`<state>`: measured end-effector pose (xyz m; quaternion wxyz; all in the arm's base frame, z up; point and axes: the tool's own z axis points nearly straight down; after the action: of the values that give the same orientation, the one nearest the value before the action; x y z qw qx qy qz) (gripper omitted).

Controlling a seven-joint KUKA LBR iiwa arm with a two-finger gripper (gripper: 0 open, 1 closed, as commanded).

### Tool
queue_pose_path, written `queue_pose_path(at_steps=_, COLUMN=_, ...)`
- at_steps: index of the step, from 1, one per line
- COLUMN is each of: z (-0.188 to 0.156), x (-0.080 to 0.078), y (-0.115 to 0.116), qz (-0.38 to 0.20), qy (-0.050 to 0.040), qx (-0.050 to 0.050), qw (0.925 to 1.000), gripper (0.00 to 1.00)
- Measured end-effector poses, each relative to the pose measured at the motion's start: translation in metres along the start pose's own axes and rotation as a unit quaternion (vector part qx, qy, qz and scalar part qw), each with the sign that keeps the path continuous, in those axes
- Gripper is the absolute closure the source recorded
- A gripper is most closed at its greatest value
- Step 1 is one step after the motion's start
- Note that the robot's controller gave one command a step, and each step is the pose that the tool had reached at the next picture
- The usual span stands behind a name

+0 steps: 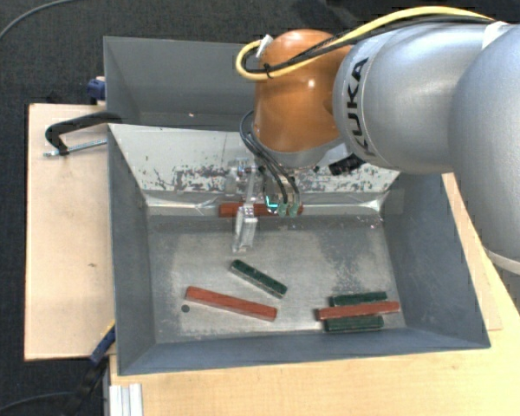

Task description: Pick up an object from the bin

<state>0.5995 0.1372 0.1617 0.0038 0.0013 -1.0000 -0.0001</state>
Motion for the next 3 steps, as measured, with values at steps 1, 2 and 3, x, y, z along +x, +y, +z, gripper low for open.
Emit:
queue_pose_path(at_steps=1, z=0.095, x=0.021, y=-0.090, qz=-0.006, qy=-0.0004, qx=0.001, qw=1.0000, gripper=0.00)
queue_pose_path(at_steps=2, z=0.085, x=0.061, y=-0.046, qz=0.070, qy=-0.0026, qx=-0.001, qw=0.9975, gripper=0.00)
queue_pose_path(at_steps=3, z=0.077, x=0.109, y=0.015, qz=0.119, qy=-0.0015, qx=-0.002, qw=0.9929, gripper=0.00)
